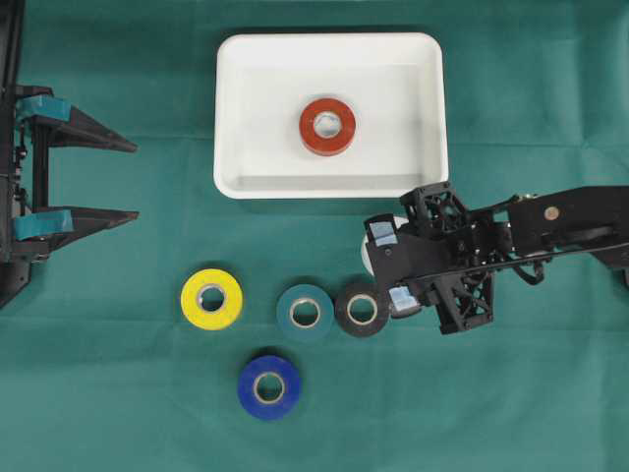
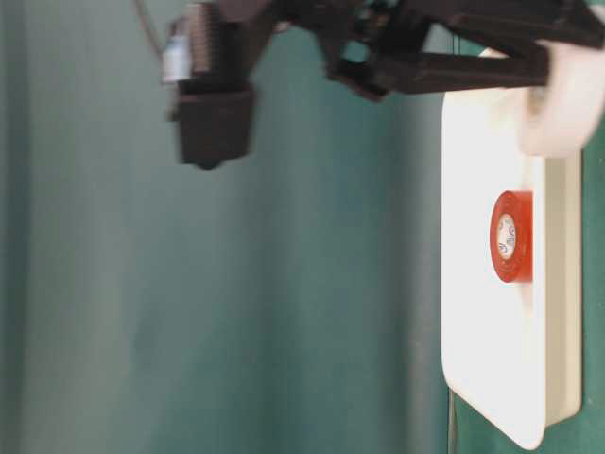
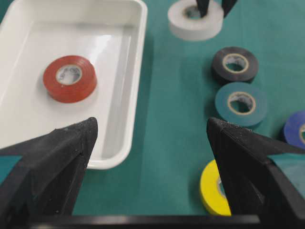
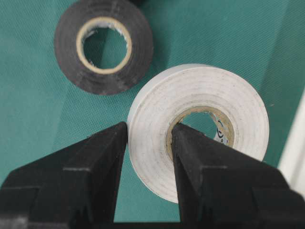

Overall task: Pick up the tape from a random location and place it into the white case.
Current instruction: 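Close the right gripper on the white tape roll, then lift the white tape and carry it over the white tray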

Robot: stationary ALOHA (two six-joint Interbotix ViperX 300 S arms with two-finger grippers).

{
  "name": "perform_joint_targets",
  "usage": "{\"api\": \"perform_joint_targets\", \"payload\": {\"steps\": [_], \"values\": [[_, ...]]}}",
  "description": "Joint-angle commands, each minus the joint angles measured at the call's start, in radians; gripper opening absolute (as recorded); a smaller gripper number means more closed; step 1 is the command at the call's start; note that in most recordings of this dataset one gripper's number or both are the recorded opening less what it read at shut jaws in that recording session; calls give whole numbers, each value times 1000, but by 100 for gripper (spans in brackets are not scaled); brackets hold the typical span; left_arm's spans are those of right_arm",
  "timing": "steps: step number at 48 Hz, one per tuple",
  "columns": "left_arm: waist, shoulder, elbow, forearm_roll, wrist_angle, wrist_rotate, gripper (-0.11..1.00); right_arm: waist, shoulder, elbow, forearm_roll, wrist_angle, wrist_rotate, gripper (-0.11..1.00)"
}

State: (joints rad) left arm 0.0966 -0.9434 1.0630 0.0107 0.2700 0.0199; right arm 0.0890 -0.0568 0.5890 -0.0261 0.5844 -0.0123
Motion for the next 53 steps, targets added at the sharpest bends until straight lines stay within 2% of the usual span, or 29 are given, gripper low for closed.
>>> {"api": "perform_joint_targets", "payload": {"steps": [1,33,53], "values": [[-3,8,-11,-2,-9,-2,94,0,-41,-51,3,35,3,33],[-3,8,-2,-2,-9,-3,94,5,-160,-253,2,351,3,33],[-3,8,0,-2,-9,-3,94,5,-170,-270,2,376,3,33]]}}
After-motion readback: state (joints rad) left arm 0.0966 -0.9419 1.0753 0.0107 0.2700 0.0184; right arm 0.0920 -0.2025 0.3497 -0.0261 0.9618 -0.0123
